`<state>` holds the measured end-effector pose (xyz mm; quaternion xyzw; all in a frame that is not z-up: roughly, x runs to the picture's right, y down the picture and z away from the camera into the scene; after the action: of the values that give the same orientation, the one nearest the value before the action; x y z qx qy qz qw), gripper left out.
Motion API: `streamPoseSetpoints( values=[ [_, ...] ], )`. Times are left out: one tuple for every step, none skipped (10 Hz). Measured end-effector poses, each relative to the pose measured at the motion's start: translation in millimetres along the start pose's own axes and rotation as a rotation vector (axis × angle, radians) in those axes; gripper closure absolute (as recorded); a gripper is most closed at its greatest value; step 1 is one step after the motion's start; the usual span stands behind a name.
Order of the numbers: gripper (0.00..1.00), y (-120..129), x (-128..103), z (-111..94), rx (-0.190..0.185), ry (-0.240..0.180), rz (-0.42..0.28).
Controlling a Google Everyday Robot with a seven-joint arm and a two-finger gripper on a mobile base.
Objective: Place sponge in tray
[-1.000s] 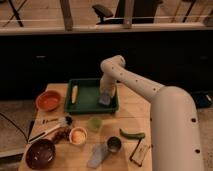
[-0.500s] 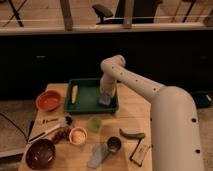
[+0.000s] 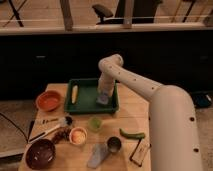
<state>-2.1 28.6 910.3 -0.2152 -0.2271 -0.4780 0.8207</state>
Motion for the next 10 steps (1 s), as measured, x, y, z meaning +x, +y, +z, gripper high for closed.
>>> streamPoseSetpoints(
  values=[
    [0.21, -0.7, -0.3, -0.2, -0.003, 0.000, -0.002],
    [0.20, -1.3, 0.0, -0.8, -0.006, 0.000, -0.004],
    [0.20, -1.6, 0.3, -1.2, -0.007, 0.000, -0.005],
    [0.20, -2.2, 0.4, -1.4, -0.009, -0.001, -0.007],
    [0.20, -2.7, 0.6, -1.7, -0.010, -0.001, -0.008],
    [0.20, -3.2, 0.6, -1.5, -0.011, -0.002, -0.009],
    [0.20, -3.8, 0.5, -1.5, -0.010, -0.003, -0.010],
    [0.20, -4.1, 0.7, -1.5, -0.009, -0.004, -0.009],
    [0.20, -3.9, 0.7, -1.1, -0.008, -0.005, -0.008],
    [0.20, -3.9, 0.8, -1.3, -0.006, -0.006, -0.006]
  ],
)
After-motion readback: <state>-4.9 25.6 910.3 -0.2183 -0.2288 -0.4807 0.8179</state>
